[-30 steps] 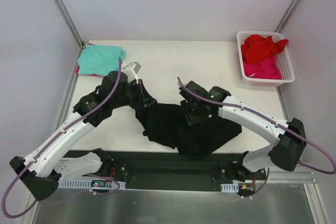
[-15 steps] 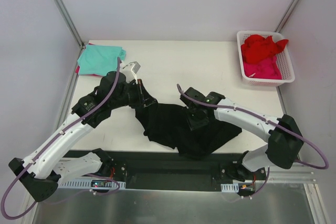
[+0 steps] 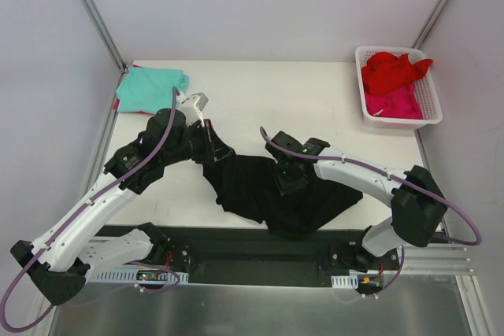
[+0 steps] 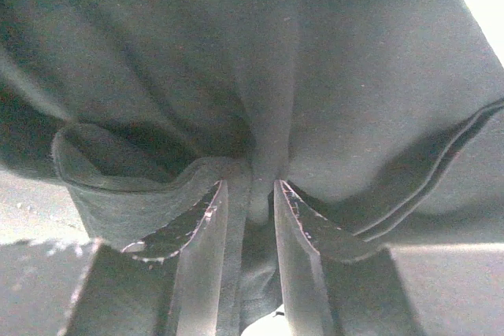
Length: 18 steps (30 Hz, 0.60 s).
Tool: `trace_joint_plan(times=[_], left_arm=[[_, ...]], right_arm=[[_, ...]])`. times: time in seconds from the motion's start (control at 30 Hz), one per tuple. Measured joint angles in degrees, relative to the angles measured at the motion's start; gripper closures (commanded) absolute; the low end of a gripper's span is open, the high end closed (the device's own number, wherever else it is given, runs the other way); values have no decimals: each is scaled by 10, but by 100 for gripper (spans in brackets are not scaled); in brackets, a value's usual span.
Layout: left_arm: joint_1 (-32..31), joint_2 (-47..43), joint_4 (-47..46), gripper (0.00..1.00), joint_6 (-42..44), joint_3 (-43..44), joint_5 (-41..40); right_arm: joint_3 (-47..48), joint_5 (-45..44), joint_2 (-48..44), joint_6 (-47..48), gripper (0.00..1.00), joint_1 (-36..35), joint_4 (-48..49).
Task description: Fold and stack the t-shirts
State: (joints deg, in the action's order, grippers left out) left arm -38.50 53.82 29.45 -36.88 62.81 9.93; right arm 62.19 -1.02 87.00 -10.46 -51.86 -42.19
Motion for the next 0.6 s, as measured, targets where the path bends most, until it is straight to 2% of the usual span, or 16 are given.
trace_joint_plan(times=[0.6], left_arm=[[0,0,0,100,0,-10,0]], right_arm=[[8,27,25,-14,67,-30,20]])
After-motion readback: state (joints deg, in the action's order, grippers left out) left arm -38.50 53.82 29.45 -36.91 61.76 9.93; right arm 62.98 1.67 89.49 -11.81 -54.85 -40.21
